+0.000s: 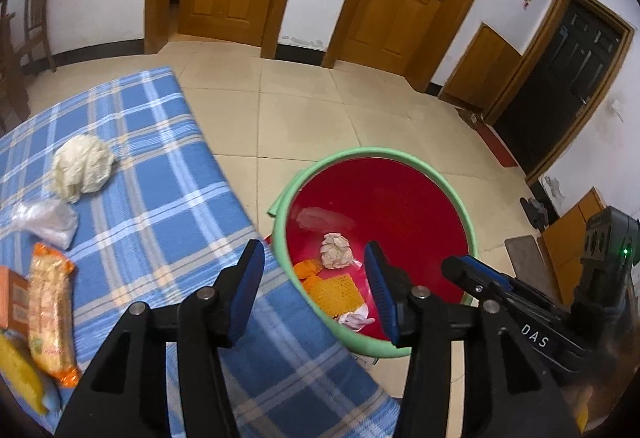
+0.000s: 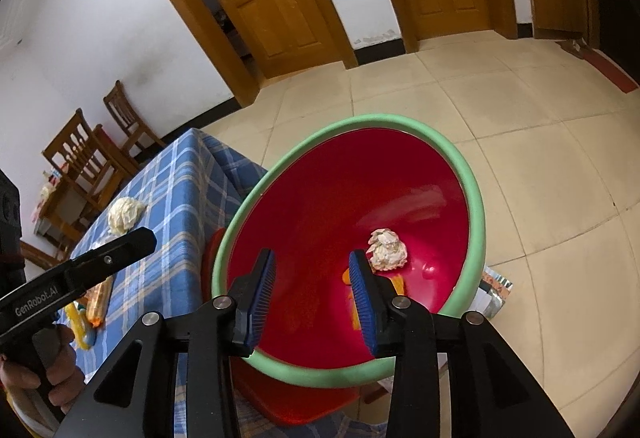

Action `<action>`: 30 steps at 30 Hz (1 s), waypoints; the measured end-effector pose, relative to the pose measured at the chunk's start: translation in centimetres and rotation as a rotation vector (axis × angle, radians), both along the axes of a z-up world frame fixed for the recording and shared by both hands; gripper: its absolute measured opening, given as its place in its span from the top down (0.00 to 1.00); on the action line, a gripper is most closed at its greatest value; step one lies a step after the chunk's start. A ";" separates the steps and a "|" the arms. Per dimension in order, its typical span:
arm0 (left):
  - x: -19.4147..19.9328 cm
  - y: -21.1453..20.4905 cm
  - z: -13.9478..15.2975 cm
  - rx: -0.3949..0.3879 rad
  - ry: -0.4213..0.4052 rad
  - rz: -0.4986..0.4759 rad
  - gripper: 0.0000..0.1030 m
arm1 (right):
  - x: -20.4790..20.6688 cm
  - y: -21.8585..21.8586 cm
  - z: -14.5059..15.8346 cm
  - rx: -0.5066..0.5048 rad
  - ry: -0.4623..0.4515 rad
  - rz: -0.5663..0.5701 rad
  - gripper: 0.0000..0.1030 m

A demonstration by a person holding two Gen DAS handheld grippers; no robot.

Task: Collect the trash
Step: 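Open both tools to drop the mesh bag and foam net into the bin, then grasp the second yellow foam net with the left tool while the right tool returns to the table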

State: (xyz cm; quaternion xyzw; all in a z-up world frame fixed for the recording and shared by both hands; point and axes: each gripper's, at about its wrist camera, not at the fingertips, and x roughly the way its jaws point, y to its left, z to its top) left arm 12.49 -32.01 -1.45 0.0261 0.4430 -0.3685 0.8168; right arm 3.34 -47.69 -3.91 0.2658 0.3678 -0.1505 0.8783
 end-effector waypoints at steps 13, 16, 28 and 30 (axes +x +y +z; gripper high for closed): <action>-0.9 6.2 1.5 -0.009 -0.023 0.148 0.50 | -0.1 3.2 1.9 -0.009 -0.034 0.057 0.62; -1.0 7.9 1.8 -0.006 -0.036 0.186 0.50 | 0.0 4.3 2.2 -0.009 -0.037 0.082 0.62; -1.1 14.4 2.1 -0.021 -0.038 0.308 0.50 | 0.7 8.7 3.4 -0.034 -0.043 0.172 0.62; -0.9 15.5 2.0 -0.017 -0.037 0.331 0.50 | 0.9 9.5 3.6 -0.037 -0.040 0.184 0.62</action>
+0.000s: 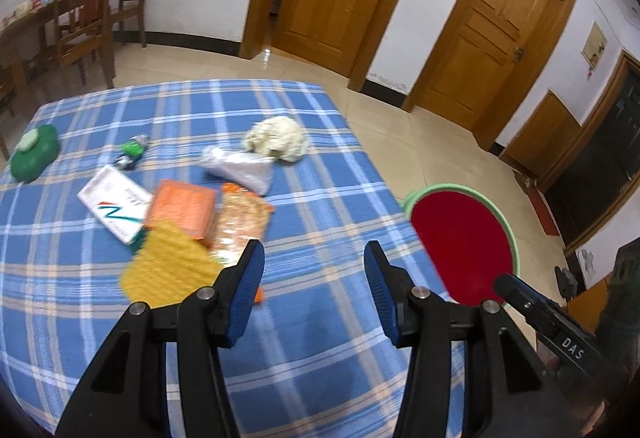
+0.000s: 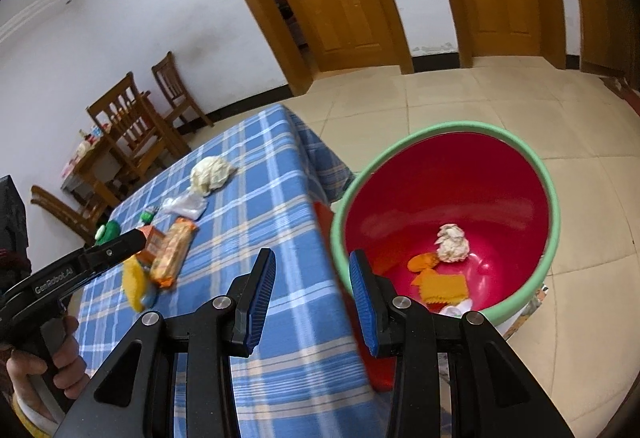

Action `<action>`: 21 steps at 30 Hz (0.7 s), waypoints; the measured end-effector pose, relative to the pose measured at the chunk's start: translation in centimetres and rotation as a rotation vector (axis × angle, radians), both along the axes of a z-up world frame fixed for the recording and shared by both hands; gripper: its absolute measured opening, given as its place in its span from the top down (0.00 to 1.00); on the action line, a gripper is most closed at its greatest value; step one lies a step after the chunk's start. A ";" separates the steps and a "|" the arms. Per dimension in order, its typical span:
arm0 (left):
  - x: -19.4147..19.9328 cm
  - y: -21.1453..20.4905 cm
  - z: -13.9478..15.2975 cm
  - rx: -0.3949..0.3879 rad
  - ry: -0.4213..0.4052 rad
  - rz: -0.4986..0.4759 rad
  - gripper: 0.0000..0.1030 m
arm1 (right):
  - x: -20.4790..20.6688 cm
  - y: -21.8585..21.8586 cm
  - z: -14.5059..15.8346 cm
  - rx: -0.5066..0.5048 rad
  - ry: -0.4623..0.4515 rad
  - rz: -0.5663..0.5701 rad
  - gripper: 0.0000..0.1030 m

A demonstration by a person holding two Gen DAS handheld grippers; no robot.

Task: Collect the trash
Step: 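Grasp the second yellow foam net with the left tool while the right tool returns to the table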

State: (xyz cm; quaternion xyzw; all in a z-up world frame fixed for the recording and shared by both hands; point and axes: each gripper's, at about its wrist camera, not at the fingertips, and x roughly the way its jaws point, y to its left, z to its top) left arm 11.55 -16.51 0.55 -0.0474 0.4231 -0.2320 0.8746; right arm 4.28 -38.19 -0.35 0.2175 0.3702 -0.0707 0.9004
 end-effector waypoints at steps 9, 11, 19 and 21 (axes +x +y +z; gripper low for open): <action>1.5 5.0 -0.9 0.022 0.003 0.100 0.45 | 1.7 3.5 0.1 -0.024 0.029 0.052 0.60; 1.9 6.0 -1.2 0.020 0.008 0.123 0.42 | 2.2 4.1 0.0 -0.028 0.037 0.067 0.60; 3.1 8.4 -3.2 0.027 0.056 0.155 0.36 | 4.2 5.8 -0.2 -0.031 0.046 0.090 0.60; 3.4 8.8 -3.7 0.027 0.071 0.161 0.36 | 4.5 6.2 -0.3 -0.029 0.049 0.093 0.59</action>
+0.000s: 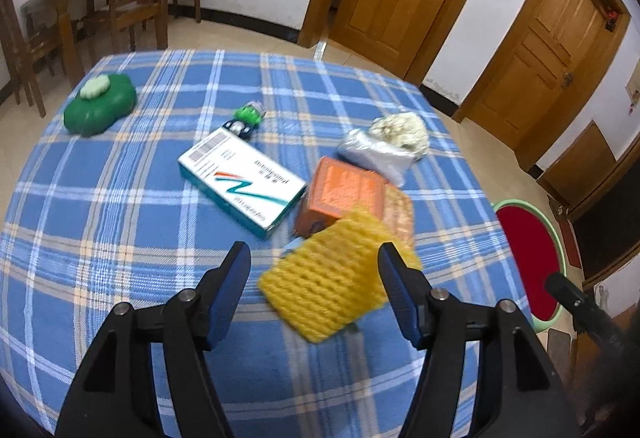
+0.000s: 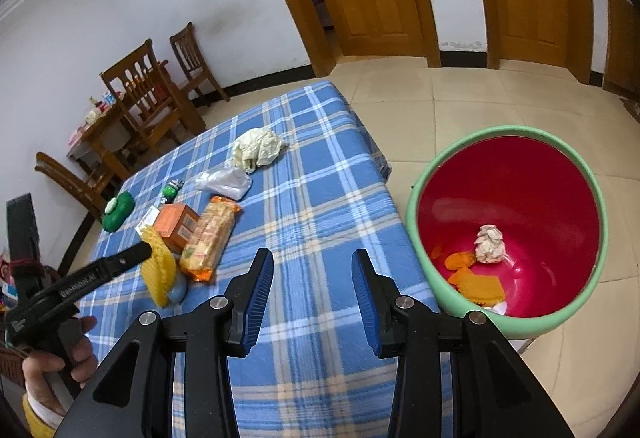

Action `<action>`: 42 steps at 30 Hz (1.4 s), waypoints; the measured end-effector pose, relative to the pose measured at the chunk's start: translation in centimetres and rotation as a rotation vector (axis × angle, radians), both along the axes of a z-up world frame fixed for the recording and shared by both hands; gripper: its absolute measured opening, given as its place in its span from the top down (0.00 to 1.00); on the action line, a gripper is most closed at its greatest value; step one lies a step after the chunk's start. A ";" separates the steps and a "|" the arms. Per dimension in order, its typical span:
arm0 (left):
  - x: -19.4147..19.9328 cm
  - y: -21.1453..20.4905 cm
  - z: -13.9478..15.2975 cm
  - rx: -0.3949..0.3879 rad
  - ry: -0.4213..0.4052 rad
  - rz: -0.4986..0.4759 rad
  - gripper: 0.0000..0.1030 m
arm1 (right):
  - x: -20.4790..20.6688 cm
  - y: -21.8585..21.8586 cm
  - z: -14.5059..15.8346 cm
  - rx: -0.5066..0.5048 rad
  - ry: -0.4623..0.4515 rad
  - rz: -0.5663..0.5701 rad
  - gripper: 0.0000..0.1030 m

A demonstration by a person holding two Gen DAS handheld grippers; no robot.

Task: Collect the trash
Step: 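Grasp the second yellow foam net with the left tool while the right tool returns to the table, then grasp the biscuit packet with the right tool while the left tool holds the foam net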

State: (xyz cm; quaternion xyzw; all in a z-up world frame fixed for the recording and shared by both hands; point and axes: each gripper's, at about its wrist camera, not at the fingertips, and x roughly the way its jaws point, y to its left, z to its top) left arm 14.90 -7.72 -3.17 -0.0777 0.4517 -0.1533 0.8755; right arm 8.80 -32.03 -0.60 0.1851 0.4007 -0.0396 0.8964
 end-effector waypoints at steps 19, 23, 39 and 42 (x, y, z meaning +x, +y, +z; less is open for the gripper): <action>0.4 1.0 -3.1 -0.212 0.126 -0.095 0.57 | 1.3 2.9 -0.9 -0.036 0.043 0.043 0.59; 0.0 0.7 -2.8 -0.254 0.122 -0.142 0.72 | 1.4 3.4 -0.9 -0.043 0.047 0.052 0.59; -1.1 5.8 2.3 -0.154 -0.103 -0.008 0.79 | 4.2 8.1 -1.0 -0.066 0.047 0.170 0.59; -0.8 6.9 2.2 -0.157 -0.098 0.030 0.79 | 5.2 9.5 -1.4 -0.070 0.060 0.205 0.54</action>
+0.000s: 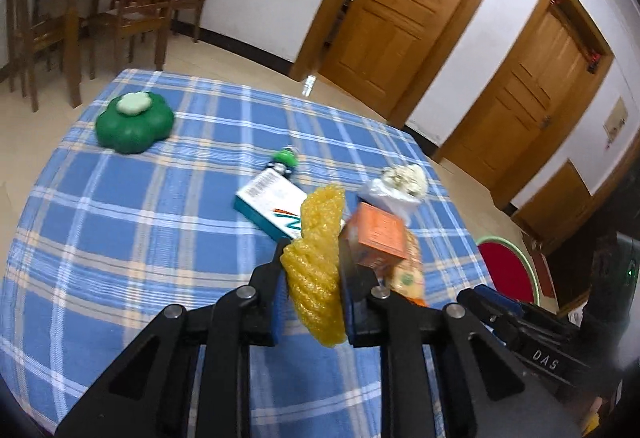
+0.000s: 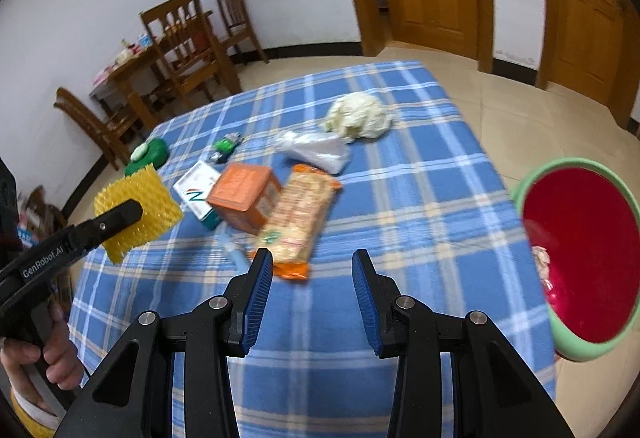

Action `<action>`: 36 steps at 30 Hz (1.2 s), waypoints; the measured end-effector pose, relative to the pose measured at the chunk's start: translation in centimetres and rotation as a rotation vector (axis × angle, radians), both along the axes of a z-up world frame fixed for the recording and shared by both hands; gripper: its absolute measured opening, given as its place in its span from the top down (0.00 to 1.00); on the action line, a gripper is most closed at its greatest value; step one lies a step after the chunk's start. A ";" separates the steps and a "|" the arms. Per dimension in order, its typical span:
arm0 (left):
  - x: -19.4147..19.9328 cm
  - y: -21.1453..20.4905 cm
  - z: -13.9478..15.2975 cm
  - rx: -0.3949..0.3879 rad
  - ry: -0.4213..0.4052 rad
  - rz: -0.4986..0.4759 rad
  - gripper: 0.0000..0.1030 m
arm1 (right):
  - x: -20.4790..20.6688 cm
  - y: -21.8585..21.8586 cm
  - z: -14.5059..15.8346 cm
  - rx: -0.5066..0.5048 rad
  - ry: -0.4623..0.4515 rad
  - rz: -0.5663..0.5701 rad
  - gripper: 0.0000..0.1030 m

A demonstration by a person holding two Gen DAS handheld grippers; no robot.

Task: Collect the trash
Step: 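Grasp the biscuit packet with the right tool while the left tool holds the foam net, then carry the biscuit packet and yellow foam net over the bin and open both tools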

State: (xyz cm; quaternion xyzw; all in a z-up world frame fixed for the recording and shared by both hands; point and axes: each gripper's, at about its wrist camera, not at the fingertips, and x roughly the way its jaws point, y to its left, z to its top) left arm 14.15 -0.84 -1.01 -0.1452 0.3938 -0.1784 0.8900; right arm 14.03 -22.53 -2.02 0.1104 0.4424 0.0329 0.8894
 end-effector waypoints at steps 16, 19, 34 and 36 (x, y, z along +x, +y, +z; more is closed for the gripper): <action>0.4 1.5 -1.4 -0.006 0.023 0.036 0.79 | 4.3 2.6 -3.5 -0.051 0.087 0.010 0.43; 0.3 1.4 -1.4 -0.007 0.021 0.031 0.79 | 4.8 2.4 -4.1 -0.043 0.100 0.000 0.43; -1.5 -0.4 0.3 -0.006 -0.012 -0.016 0.79 | 0.9 0.7 -3.3 0.021 0.049 0.006 0.59; -1.7 -0.8 0.5 -0.003 -0.017 -0.025 0.79 | 0.0 0.4 -2.8 0.023 0.031 0.007 0.59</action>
